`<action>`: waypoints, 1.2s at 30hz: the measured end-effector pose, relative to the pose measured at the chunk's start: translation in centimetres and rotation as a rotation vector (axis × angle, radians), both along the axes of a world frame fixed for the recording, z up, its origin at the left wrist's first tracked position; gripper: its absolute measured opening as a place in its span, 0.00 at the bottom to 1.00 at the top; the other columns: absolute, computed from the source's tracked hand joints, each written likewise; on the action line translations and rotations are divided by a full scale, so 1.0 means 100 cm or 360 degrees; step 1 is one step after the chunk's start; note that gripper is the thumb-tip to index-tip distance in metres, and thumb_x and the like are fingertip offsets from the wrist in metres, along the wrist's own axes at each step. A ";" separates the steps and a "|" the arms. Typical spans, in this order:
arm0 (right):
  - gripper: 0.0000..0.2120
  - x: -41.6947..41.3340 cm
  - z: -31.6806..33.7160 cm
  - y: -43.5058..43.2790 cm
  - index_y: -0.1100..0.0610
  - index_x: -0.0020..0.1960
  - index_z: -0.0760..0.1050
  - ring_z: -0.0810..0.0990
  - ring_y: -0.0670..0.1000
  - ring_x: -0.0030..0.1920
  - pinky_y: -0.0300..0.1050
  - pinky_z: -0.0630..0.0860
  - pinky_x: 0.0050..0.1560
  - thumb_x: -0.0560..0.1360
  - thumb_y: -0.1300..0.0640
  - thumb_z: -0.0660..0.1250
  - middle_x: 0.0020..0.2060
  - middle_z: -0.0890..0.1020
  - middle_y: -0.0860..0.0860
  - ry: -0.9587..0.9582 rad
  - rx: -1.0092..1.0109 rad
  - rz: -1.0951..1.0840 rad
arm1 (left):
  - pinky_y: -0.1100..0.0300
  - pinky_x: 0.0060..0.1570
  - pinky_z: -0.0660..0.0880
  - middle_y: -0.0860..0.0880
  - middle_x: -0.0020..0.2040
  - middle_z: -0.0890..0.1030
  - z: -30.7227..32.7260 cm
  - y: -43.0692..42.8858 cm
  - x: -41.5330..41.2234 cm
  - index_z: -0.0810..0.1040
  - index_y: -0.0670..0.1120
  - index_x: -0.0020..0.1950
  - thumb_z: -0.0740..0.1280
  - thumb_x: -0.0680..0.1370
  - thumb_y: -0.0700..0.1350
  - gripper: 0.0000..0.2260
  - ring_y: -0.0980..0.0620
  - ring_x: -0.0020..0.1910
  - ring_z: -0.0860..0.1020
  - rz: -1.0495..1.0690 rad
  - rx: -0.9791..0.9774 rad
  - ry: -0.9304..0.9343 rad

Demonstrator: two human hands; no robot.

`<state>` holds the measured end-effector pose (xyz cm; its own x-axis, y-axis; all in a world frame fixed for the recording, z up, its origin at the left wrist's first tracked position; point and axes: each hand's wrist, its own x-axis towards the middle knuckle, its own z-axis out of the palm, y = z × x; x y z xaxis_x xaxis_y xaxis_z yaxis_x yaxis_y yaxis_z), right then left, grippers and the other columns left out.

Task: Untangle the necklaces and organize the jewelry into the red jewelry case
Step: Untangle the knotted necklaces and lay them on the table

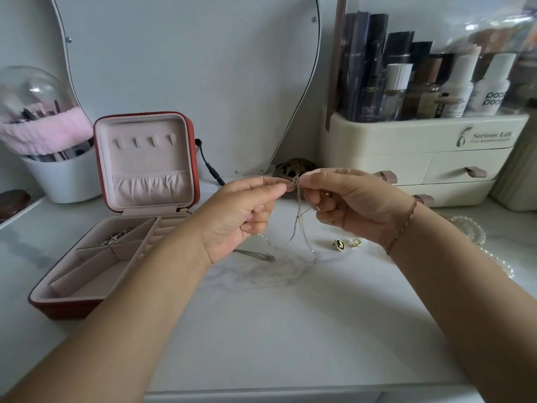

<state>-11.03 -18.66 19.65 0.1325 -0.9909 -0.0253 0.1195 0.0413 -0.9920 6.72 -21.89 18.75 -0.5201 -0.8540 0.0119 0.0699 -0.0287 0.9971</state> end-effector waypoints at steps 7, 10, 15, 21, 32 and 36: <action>0.08 0.002 0.000 0.002 0.59 0.40 0.76 0.65 0.43 0.28 0.32 0.59 0.26 0.63 0.57 0.70 0.27 0.74 0.47 0.0092 -0.0076 0.0008 | 0.66 0.23 0.50 0.56 0.25 0.59 0.002 0.002 0.000 0.82 0.47 0.42 0.72 0.65 0.47 0.08 0.58 0.22 0.55 0.0158 -0.0146 -0.0080; 0.08 0.001 -0.001 0.001 0.59 0.39 0.77 0.68 0.44 0.29 0.32 0.64 0.27 0.63 0.56 0.71 0.32 0.76 0.50 0.0084 -0.0082 -0.0010 | 0.66 0.22 0.51 0.56 0.24 0.59 0.002 0.002 0.000 0.81 0.47 0.41 0.71 0.66 0.48 0.07 0.58 0.22 0.55 0.0178 -0.0169 -0.0051; 0.07 -0.001 0.000 0.002 0.57 0.38 0.78 0.73 0.44 0.32 0.34 0.68 0.32 0.64 0.54 0.71 0.35 0.79 0.50 0.0205 -0.0073 -0.0028 | 0.67 0.21 0.52 0.55 0.25 0.58 0.001 0.002 -0.001 0.79 0.47 0.39 0.69 0.70 0.49 0.06 0.58 0.23 0.54 0.0148 -0.0204 0.0003; 0.10 0.002 0.001 0.003 0.56 0.37 0.77 0.72 0.43 0.34 0.37 0.67 0.36 0.63 0.49 0.70 0.33 0.78 0.48 0.0255 -0.0095 -0.0086 | 0.67 0.23 0.59 0.52 0.28 0.63 -0.001 0.001 -0.002 0.77 0.47 0.38 0.68 0.74 0.47 0.06 0.56 0.26 0.61 0.0127 -0.0221 0.0093; 0.11 0.000 0.002 0.002 0.62 0.43 0.78 0.64 0.43 0.27 0.33 0.58 0.26 0.65 0.55 0.70 0.26 0.74 0.49 0.0142 -0.0140 -0.0063 | 0.64 0.27 0.54 0.52 0.29 0.68 0.004 -0.001 -0.003 0.66 0.46 0.39 0.55 0.81 0.42 0.11 0.56 0.26 0.61 0.0063 0.0000 0.0226; 0.07 -0.002 0.003 0.002 0.62 0.46 0.78 0.68 0.44 0.29 0.32 0.66 0.27 0.69 0.60 0.69 0.30 0.77 0.50 -0.0037 -0.0136 -0.0124 | 0.63 0.26 0.51 0.52 0.28 0.64 0.003 -0.003 -0.001 0.66 0.47 0.37 0.55 0.80 0.43 0.11 0.57 0.24 0.58 0.0105 0.0036 0.0193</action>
